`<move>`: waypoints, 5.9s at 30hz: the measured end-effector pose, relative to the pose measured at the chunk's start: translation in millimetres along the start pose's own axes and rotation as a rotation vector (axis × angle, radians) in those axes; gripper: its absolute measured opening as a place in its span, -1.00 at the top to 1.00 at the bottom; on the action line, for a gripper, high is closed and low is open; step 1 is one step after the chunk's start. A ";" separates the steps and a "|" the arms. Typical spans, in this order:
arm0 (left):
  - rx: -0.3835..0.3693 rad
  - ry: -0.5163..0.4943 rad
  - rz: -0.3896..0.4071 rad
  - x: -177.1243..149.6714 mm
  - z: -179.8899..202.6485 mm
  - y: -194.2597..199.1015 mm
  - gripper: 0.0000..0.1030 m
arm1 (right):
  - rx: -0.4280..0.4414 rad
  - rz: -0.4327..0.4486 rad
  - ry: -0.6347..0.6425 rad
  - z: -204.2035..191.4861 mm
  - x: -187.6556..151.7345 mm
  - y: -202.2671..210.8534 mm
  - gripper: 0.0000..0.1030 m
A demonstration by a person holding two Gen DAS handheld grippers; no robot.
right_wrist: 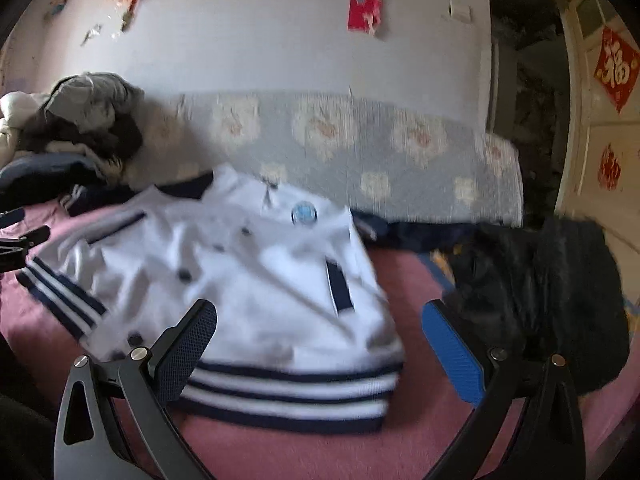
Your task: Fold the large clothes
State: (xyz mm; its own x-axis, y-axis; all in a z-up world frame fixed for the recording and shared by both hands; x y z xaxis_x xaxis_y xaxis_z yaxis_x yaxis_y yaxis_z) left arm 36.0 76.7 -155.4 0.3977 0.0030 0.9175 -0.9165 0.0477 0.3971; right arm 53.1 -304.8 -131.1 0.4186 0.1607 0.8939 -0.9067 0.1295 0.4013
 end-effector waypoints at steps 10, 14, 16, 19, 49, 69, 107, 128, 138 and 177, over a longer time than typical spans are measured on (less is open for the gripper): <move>-0.023 0.069 -0.178 -37.3 -32.9 -9.0 -0.57 | -0.028 -0.166 -0.171 50.9 -35.1 -41.3 -0.40; -0.109 0.219 -0.190 -47.5 -48.8 -13.4 -0.51 | 0.091 -0.242 -0.244 51.2 -49.5 -52.9 -0.09; -0.123 0.218 -0.197 -46.4 -47.8 -13.0 -0.36 | 0.149 -0.273 -0.262 44.7 -57.8 -55.6 0.19; -0.190 0.260 -0.177 -46.4 -48.7 -6.8 0.68 | 0.131 -0.251 -0.229 36.4 -60.2 -48.7 0.43; -0.006 -0.147 -0.151 -70.3 4.4 19.9 -0.66 | -0.012 -0.217 -0.084 51.2 -76.2 -8.7 -0.24; 0.135 -0.128 -0.106 -14.2 -24.0 7.7 -0.69 | 0.014 -0.167 0.011 39.2 -20.6 -23.1 -0.25; 0.080 0.068 -0.022 17.7 -62.9 -26.1 -1.00 | -0.114 -0.214 0.343 29.3 -48.4 -11.5 -0.62; 0.051 0.150 -0.025 9.4 -76.4 -32.4 -1.00 | -0.118 -0.083 -0.071 57.6 23.0 -70.2 -0.55; 0.280 -0.008 0.022 19.5 -69.3 -7.4 -1.00 | -0.121 -0.158 -0.127 88.0 61.5 -83.1 -0.55; 0.000 0.141 -0.074 4.5 -29.8 22.2 0.62 | -0.031 -0.078 -0.112 74.8 1.3 6.2 0.93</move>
State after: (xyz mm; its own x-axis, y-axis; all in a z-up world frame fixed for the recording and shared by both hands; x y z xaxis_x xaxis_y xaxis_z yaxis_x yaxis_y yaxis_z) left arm 18.7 107.5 -143.1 0.4660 0.1394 0.8737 -0.8846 0.0534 0.4633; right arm 44.2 -377.0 -112.5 0.4777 0.0389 0.8777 -0.8689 0.1682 0.4655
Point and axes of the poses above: each gripper's, at about its wrist camera, not at the fingertips, and y roughly against the way its jaws point, z to its right, x to its top, the point moved 2 cm from there along -y, roughly the way its jaws point, and after that the axes turned 14 degrees about -x, right-handed, at the moved point
